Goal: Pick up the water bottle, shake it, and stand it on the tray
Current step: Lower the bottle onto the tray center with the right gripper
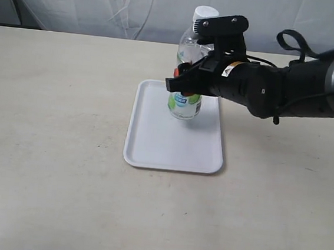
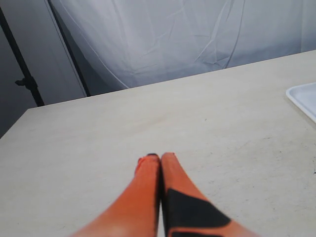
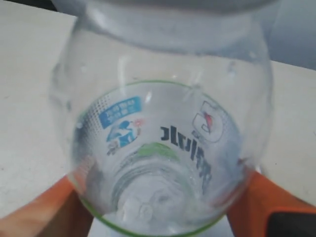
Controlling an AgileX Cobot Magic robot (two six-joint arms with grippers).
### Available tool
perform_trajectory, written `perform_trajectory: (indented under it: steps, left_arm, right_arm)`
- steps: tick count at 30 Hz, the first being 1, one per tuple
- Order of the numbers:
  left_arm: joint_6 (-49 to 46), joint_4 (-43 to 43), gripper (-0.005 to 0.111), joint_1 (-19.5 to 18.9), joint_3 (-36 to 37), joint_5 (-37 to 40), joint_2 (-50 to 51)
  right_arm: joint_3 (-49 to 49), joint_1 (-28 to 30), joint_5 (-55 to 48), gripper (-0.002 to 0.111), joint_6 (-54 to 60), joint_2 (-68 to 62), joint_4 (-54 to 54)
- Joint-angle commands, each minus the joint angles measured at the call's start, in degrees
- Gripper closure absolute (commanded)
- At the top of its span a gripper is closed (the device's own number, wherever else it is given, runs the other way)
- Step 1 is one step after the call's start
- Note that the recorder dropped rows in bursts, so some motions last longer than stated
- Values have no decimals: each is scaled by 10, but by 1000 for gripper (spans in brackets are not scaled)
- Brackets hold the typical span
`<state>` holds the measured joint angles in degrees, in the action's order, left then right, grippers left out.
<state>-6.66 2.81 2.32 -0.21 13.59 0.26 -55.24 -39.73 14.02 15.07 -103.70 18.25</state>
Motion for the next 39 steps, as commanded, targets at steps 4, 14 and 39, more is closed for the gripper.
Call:
perform_trajectory:
  steps: [4,14,39]
  left_arm:
    - [1,-2,106,0,2,1,-3]
    - [1,-2,106,0,2,1,-3]
    - [1,-2,106,0,2,1,-3]
  right_arm:
    - [-5,-21,39,109,-23,-31,-65]
    - [-5,-21,16,109,-23,-47,-66]
    - [-5,-21,-84,40,-23,-45,-57]
